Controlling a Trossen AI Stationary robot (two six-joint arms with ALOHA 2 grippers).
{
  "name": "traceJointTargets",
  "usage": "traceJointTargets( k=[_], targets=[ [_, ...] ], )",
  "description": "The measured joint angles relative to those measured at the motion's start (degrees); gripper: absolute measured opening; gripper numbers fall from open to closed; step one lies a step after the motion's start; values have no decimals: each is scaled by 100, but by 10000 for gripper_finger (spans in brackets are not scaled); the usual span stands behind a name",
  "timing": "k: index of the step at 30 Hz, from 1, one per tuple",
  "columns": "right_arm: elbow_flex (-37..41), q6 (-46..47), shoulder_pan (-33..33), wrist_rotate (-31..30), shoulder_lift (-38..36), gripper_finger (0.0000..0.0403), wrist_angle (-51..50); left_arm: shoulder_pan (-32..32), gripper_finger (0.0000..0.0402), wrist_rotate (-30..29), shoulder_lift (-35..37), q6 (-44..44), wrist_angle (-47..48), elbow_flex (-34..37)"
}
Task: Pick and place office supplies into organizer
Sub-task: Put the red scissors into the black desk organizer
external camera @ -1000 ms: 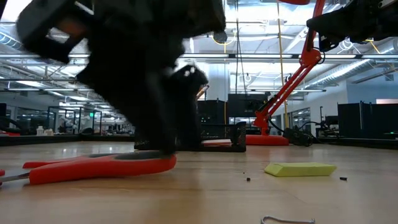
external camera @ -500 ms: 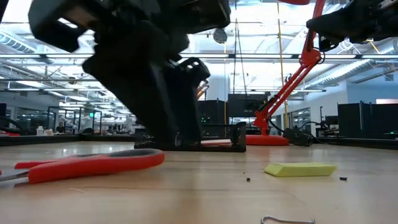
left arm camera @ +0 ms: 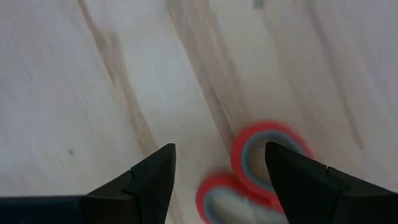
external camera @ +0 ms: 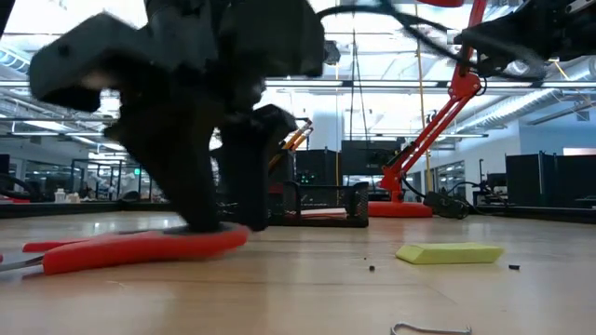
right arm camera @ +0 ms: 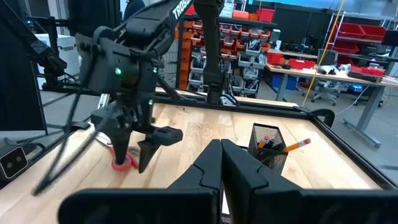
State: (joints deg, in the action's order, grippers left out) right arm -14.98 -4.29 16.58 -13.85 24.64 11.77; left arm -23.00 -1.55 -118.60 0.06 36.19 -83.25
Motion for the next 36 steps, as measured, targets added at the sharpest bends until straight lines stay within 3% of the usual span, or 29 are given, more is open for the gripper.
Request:
traceJointTargets(
  k=[11,14,22,25,30,36],
  targets=[
    [0,-4,0,-2,26,0,9,7,240,234,32,-87,-722,652],
    [0,-13,0,-2,28,0,20,-1,197,264,24,-124,-749,649],
    [0,-24,0,-2,31,0,29,-14,32,296,11,-96,-890,656],
    [0,-24,0,-2,31,0,29,-57,18,238,8,105,-930,660],
    [0,-24,0,-1,31,0,29,-237,41,-345,93,495,-1136,667],
    [0,-24,0,-2,31,0,30,-356,18,-1809,587,883,-1205,606]
  ],
)
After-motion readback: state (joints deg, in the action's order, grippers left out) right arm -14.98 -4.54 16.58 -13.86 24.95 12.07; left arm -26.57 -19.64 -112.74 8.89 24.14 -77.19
